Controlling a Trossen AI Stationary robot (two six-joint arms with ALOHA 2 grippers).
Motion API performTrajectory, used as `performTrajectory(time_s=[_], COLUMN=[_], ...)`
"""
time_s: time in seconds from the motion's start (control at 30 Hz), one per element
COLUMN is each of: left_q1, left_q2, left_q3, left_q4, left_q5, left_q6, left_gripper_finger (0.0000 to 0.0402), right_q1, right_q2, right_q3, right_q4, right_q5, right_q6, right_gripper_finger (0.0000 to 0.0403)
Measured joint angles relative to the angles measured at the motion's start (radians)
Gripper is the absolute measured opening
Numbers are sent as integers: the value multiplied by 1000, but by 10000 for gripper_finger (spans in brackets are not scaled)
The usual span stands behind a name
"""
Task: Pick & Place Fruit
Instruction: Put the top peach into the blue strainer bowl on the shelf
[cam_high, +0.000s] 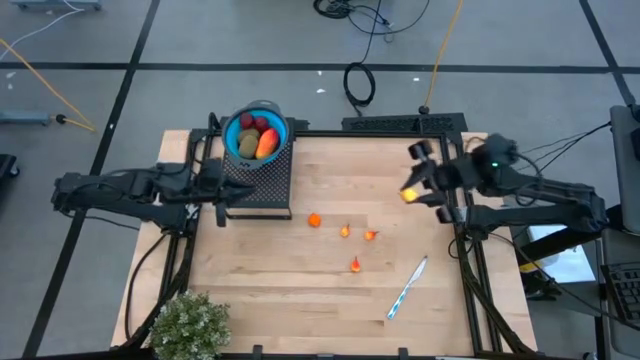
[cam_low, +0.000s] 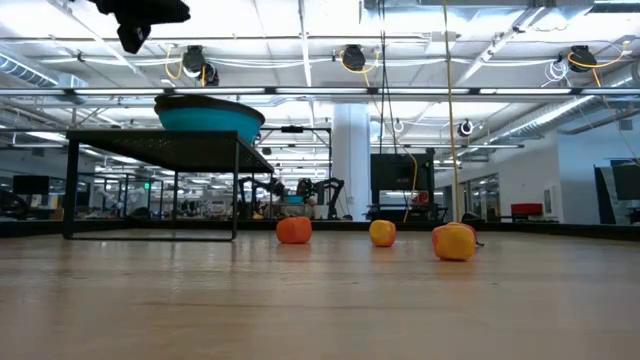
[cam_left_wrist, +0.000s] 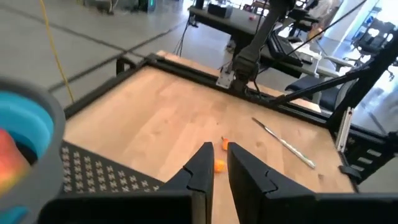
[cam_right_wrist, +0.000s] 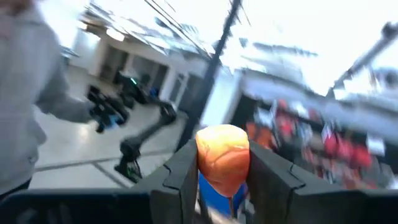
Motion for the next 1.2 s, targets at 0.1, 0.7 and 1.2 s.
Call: performTrajectory(time_s=[0.1, 0.7, 1.2], left_q1=[0, 0, 0], left_q2=[17, 73, 328], left_q3=[0, 0, 0], left_q4=[4, 260, 600], left_q5=[0, 71, 88], left_q6=[-58, -215, -215], left_gripper_finger=[46, 47, 47], right_q1=[0, 0, 13], right_q2=[-11, 73, 310], right_q3=[0, 1, 1], right_q4=[97, 83, -40], right_q5=[-76, -82, 178], right_q6=[-2, -95, -72], right_gripper_finger=[108, 107, 107])
